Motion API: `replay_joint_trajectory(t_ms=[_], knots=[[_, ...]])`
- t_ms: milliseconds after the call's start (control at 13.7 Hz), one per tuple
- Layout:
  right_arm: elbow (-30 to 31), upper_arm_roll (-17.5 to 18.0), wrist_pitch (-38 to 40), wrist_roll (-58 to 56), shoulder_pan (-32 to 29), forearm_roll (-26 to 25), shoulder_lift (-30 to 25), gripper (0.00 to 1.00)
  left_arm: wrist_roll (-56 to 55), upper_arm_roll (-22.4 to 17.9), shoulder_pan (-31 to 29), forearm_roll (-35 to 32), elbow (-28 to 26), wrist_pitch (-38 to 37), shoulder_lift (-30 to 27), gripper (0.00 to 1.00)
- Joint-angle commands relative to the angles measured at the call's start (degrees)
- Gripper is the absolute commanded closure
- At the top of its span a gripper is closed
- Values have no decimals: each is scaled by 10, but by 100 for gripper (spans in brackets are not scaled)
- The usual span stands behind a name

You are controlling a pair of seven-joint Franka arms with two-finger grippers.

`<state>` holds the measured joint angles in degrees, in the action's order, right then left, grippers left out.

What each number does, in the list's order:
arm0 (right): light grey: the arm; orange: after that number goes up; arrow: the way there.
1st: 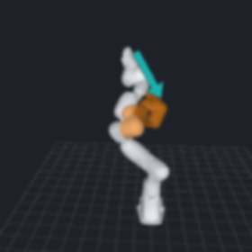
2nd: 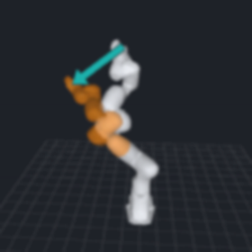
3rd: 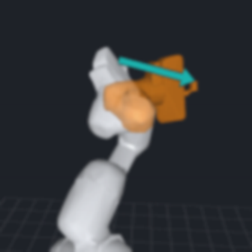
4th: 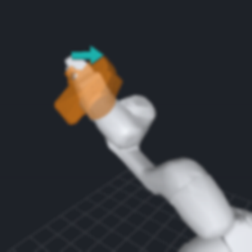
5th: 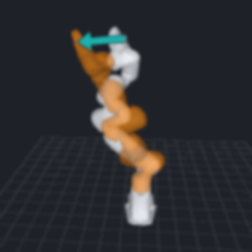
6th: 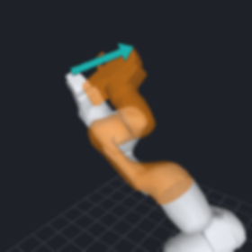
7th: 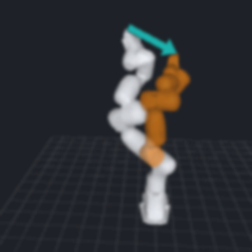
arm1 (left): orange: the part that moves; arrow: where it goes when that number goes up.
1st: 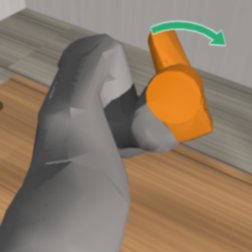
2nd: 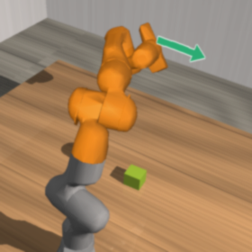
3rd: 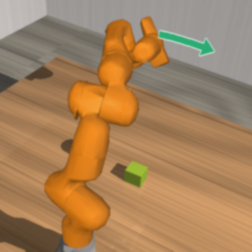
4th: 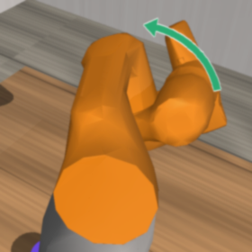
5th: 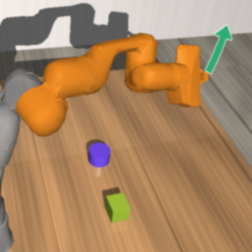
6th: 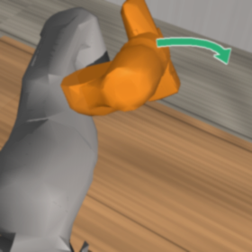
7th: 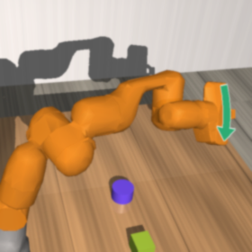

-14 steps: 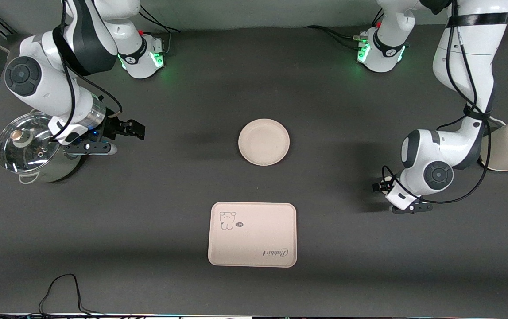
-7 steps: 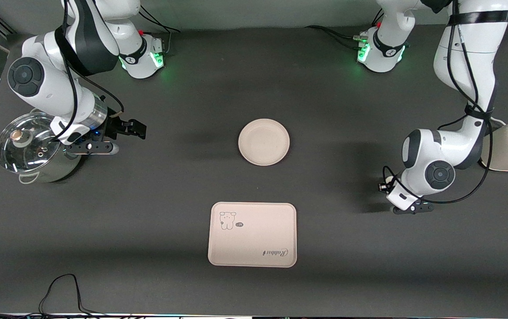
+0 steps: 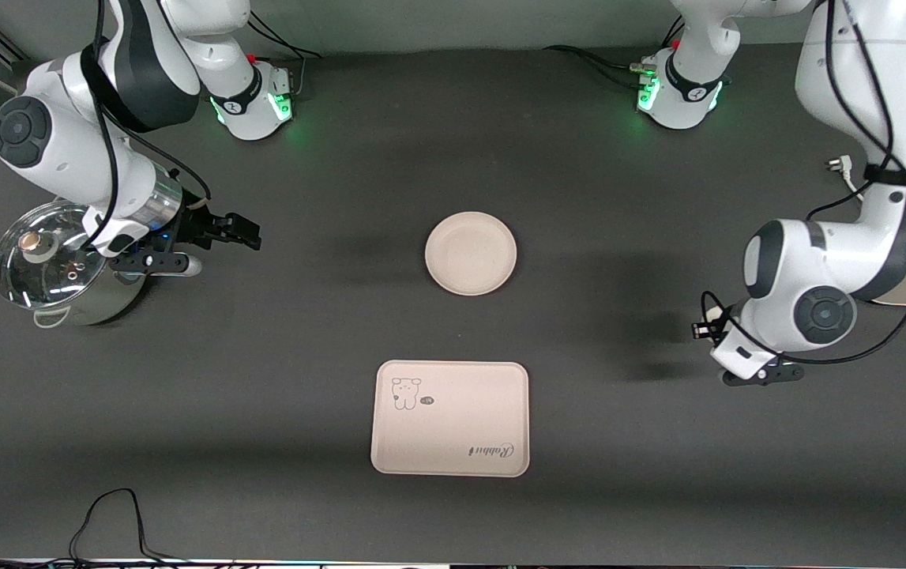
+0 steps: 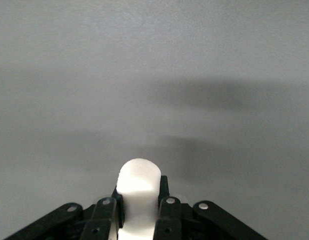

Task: Place bun in plate and plate on tray
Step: 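Lift the bun with the left gripper and carry it over the plate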

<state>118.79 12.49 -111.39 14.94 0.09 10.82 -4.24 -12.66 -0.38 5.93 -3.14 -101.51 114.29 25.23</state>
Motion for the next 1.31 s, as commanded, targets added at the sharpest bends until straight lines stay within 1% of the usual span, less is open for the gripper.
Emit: replay_joint_trajectory(t_ms=[0, 146, 291, 437, 583, 655, 801, 874, 1019, 1092, 1165, 1238], knots=[[2, 0, -3, 7, -3, 14, -12, 0, -8, -2, 4, -1, 17, -91, -62, 71], [1, 0, -3, 7, -14, 17, -13, 0, -7, -2, 5, 1, 36, -156, -96, 71], [1, 0, -2, 7, -15, 17, -15, 0, -8, -1, 8, 8, 35, -201, -142, 71], [1, 0, -1, 7, -14, 17, -15, 0, -11, 5, 16, 35, 32, -249, -181, 71], [0, 0, 3, 9, -17, 20, -15, 0, -42, 25, 26, 46, 26, -270, -202, 71], [1, 0, 4, 9, -18, 20, -15, 0, -76, 49, 29, 46, 24, -270, -207, 71], [1, 1, 1, 9, -18, 20, -10, 0, -171, 119, 34, 49, 24, -247, -199, 71], [0, 2, -1, 12, -17, 20, -7, 0, -229, 155, 36, 57, 23, -221, -190, 71], [0, 4, -2, 32, -16, 24, -3, 0, -316, 214, 37, 67, 25, -168, -159, 71], [1, 5, 0, 33, -15, 24, -4, 0, -362, 239, 43, 67, 25, -135, -139, 71], [4, 7, 0, 33, -14, 24, -4, 0, -405, 253, 56, 63, 25, -106, -118, 71], [5, 9, -2, 33, -12, 23, -3, 0, -432, 259, 77, 60, 27, -79, -93, 71]])
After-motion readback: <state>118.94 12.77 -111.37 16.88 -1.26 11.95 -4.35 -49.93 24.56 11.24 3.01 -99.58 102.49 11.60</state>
